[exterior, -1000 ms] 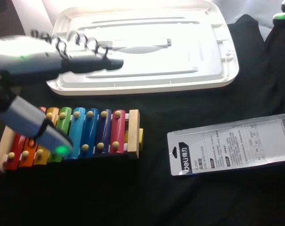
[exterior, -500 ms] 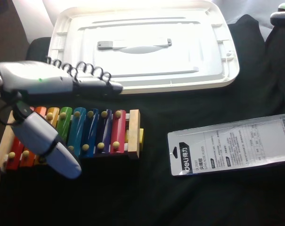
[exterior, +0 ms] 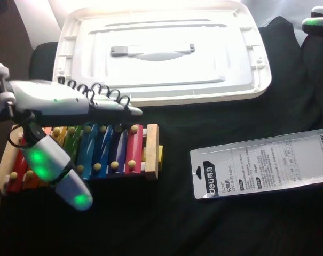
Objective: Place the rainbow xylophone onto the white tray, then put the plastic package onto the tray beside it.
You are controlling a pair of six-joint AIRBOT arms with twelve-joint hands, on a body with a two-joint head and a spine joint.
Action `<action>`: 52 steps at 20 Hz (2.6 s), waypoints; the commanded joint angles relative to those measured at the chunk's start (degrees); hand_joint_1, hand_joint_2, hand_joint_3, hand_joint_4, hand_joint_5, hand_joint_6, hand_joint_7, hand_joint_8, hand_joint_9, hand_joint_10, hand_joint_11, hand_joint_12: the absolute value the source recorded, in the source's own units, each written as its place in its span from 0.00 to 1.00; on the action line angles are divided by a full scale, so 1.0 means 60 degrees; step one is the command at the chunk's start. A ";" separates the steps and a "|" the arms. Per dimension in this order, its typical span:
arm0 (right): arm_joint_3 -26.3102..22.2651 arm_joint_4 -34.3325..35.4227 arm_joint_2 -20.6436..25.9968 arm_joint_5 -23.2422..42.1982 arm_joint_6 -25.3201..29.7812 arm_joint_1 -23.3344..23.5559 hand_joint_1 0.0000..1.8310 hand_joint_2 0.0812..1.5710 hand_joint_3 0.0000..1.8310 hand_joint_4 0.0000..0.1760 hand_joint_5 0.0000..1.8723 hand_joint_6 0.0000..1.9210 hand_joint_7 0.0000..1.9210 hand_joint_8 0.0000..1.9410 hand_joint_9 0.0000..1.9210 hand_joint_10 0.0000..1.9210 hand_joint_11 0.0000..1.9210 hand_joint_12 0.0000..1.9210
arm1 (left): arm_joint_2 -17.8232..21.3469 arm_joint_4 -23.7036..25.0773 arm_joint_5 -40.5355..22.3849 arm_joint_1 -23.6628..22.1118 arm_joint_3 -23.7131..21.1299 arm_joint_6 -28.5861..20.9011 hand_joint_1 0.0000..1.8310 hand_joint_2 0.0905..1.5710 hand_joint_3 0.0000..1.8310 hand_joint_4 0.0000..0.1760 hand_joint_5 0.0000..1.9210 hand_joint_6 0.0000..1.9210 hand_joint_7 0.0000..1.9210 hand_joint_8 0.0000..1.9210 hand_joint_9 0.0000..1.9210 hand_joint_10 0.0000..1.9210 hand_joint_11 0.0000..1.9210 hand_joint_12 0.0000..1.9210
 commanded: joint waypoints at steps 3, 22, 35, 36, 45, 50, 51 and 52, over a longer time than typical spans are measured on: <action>-0.0043 0.0562 -0.0005 0.0967 0.0074 0.0138 0.40 0.45 0.00 0.35 0.05 0.00 0.00 0.00 0.00 0.00 0.01 0.04 | -0.0174 -0.0353 -0.0229 0.0019 0.0159 -0.0078 0.37 0.30 0.00 0.19 0.00 0.00 0.00 0.00 0.00 0.00 0.00 0.00; -0.0081 0.0486 -0.0009 0.1069 0.0070 0.0140 0.42 0.45 0.00 0.43 0.03 0.00 0.01 0.00 0.00 0.00 0.00 0.00 | -0.0594 -0.0142 -0.0119 0.0355 0.0288 -0.0076 0.76 0.62 0.00 0.00 0.28 0.01 0.32 0.01 0.33 0.01 0.11 0.45; -0.0073 0.0483 -0.0076 0.1065 0.0062 0.0139 0.40 0.44 0.00 0.23 0.00 0.00 0.00 0.00 0.00 0.00 0.02 0.01 | 0.0312 -0.0957 -0.0223 -0.0540 -0.0145 0.0926 0.64 0.64 0.00 0.00 0.32 0.00 0.35 0.00 0.36 0.01 0.17 0.31; -0.0074 0.0483 -0.0079 0.1065 0.0062 0.0139 0.41 0.46 0.01 0.23 0.00 0.00 0.00 0.00 0.00 0.00 0.01 0.01 | 0.0397 -0.0953 -0.0264 -0.0686 -0.0168 0.0928 0.63 0.64 0.00 0.01 0.32 0.00 0.36 0.00 0.36 0.00 0.18 0.28; -0.0080 0.0487 -0.0092 0.1073 0.0062 0.0140 0.40 0.47 0.01 0.19 0.00 0.00 0.01 0.00 0.01 0.00 0.01 0.01 | 0.0938 -0.0544 -0.0207 -0.2640 -0.0158 0.1095 0.69 0.63 0.00 0.00 0.30 0.00 0.36 0.00 0.39 0.00 0.18 0.31; -0.0055 0.0489 -0.0169 0.1143 0.0062 0.0193 0.38 0.48 0.01 0.18 0.00 0.00 0.01 0.00 0.01 0.00 0.01 0.02 | 0.0583 0.0510 0.0635 -0.3889 0.0136 0.1154 0.70 0.59 0.00 0.00 0.30 0.00 0.36 0.00 0.40 0.01 0.20 0.41; -0.0041 0.0489 -0.0208 0.1160 0.0062 0.0216 0.39 0.48 0.00 0.21 0.00 0.00 0.01 0.00 0.01 0.00 0.01 0.02 | 0.0426 0.0510 0.0861 -0.3988 0.0281 0.1269 0.70 0.59 0.00 0.00 0.30 0.00 0.37 0.00 0.40 0.01 0.19 0.42; -0.0032 0.0488 -0.0236 0.1170 0.0062 0.0238 0.39 0.47 0.00 0.19 0.00 0.00 0.01 0.00 0.01 0.00 0.02 0.02 | 0.0253 0.0504 0.1060 -0.4042 0.0431 0.1314 0.69 0.59 0.00 0.00 0.30 0.00 0.37 0.01 0.41 0.01 0.21 0.40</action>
